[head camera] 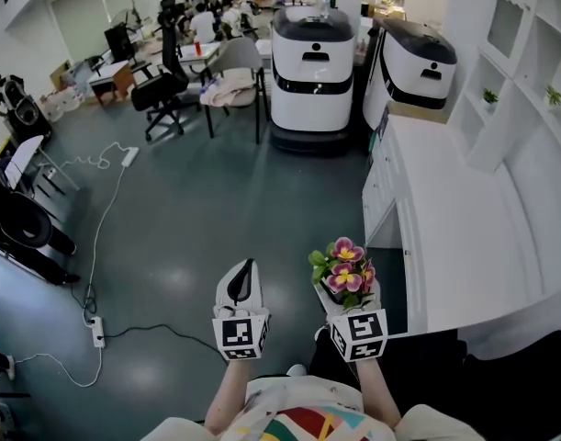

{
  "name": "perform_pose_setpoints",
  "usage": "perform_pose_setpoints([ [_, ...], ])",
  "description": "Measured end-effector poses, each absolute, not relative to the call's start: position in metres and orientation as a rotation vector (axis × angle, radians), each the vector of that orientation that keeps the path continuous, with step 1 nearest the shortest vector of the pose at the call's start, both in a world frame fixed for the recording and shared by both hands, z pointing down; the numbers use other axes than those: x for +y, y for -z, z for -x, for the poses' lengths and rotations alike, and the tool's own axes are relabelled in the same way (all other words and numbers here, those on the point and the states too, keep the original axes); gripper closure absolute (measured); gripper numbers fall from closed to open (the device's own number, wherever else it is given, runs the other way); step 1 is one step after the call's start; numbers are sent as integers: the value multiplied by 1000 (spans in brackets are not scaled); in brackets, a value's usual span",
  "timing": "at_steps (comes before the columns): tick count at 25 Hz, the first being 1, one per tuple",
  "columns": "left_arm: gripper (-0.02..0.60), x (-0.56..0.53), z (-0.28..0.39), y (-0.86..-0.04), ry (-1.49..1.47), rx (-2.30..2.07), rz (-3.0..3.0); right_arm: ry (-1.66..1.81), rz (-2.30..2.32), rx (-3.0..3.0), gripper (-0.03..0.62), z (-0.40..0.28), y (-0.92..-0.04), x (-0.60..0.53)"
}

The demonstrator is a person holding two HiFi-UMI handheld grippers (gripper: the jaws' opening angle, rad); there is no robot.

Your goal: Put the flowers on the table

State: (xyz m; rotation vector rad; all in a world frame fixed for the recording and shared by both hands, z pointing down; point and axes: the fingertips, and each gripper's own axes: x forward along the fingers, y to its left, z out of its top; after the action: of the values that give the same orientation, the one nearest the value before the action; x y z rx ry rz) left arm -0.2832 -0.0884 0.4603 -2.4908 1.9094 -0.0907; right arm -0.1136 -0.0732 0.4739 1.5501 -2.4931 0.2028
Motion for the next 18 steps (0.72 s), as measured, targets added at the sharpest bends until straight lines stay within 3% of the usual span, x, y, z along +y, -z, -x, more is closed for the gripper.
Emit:
perform_pose_setpoints([
  [18, 578, -255, 267, -435, -47, 2170, 2251, -120, -1279, -2599, 258, 86, -459, -269],
])
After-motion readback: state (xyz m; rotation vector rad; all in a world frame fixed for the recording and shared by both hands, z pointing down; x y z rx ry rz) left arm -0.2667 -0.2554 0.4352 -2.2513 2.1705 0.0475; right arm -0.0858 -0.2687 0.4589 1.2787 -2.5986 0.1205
